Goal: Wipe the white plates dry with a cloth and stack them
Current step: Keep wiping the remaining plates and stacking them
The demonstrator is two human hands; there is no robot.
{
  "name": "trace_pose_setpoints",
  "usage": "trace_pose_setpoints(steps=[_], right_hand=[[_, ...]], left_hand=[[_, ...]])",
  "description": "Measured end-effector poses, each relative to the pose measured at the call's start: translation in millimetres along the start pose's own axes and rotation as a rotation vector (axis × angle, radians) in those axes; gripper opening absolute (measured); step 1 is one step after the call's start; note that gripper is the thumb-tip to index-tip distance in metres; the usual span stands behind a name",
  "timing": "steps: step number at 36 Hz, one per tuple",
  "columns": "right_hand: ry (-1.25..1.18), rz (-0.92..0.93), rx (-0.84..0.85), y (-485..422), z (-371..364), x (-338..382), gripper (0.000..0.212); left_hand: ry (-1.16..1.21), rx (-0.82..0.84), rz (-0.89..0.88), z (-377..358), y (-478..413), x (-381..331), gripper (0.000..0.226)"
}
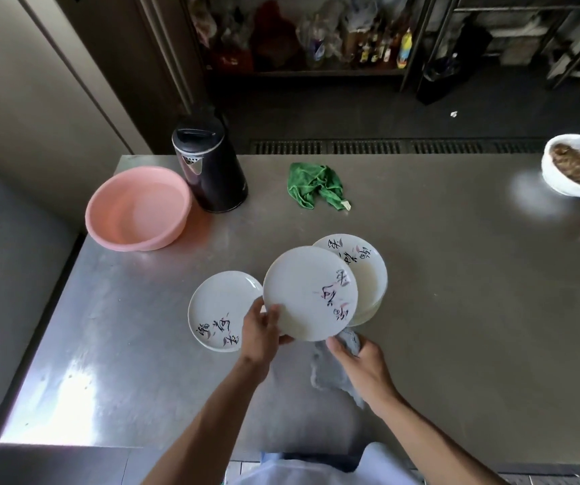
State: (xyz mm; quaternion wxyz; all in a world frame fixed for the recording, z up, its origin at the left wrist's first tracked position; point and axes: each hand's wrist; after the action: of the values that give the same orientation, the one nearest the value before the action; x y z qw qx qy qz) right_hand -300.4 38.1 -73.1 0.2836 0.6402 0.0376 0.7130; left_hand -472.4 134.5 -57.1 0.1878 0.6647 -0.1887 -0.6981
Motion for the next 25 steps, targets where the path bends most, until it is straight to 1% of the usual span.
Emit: trace_pose_setpoints(steps=[6, 8, 12, 15, 19, 25], right_hand=[[0.116, -0.010, 0.100, -1, -7, -3, 0.015], [0.138, -0.021, 0.098, -4, -7, -2, 0.018], [0.184, -0.027, 0.072, -7, -8, 2, 0.021], [0.204, 0.000, 0.066, -7, -8, 5, 0.020], [0.189, 0.017, 0.093, -7, -7, 5, 0.026], [0.198, 0.032, 0.100, -7, -7, 2, 0.032]], left_hand=[[-0.014, -0.003, -0.009, -38, -18, -18, 0.017], [-0.015, 0.005, 0.001, -46, -22, -21, 0.019], [-0.018, 0.002, 0.020, -58, -27, -27, 0.013], [-0.033, -0.008, 0.047, -66, -30, -31, 0.016], [-0.041, -0.034, 0.089, -71, -33, -33, 0.020], [-0.074, -0.055, 0.119, -73, -33, -32, 0.011]])
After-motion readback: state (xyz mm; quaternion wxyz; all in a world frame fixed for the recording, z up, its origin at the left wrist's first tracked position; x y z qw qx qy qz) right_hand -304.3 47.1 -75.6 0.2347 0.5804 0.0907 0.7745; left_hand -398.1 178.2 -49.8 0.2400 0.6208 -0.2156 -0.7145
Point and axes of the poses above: each hand's wrist, its own y-axis away from the middle knuckle, its own z-axis out of the back of the hand, x = y × z, and after that the axes turned 3 degrees about z, right-handed
